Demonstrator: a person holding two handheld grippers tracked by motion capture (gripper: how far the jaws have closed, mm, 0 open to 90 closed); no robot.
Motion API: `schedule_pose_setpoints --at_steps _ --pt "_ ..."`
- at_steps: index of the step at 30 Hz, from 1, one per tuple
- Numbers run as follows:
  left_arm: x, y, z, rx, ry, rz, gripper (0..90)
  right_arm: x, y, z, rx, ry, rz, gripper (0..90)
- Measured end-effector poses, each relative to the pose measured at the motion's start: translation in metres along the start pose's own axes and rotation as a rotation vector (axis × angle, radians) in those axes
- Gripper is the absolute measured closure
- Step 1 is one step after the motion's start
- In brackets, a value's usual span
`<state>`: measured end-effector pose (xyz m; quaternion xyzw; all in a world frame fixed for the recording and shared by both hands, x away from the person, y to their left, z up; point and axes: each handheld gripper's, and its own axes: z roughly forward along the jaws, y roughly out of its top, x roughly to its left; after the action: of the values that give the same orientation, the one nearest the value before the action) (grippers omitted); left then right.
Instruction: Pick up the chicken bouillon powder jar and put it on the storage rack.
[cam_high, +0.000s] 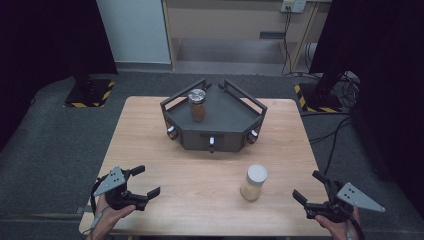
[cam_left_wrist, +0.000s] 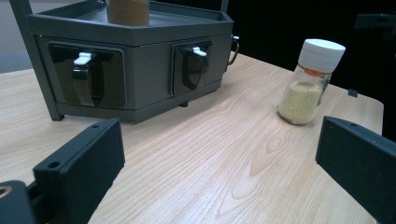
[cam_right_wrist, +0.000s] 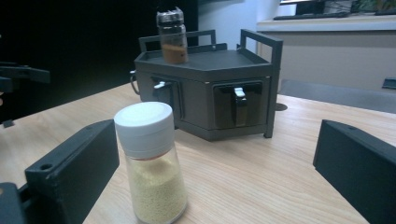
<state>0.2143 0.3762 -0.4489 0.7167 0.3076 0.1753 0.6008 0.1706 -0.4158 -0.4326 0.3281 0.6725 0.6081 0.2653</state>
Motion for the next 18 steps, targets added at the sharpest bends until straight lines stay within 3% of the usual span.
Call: schedule_pose_setpoints --at_steps 8,18 --pt "0.0 0.0 0.001 0.003 -0.004 -0.004 0.1 -0.009 0.04 -0.003 0.039 0.075 -0.052 1.2" --pt "0.0 0.0 0.001 0.004 -0.006 -0.007 0.1 -0.012 0.067 -0.001 0.097 0.129 -0.044 1.1"
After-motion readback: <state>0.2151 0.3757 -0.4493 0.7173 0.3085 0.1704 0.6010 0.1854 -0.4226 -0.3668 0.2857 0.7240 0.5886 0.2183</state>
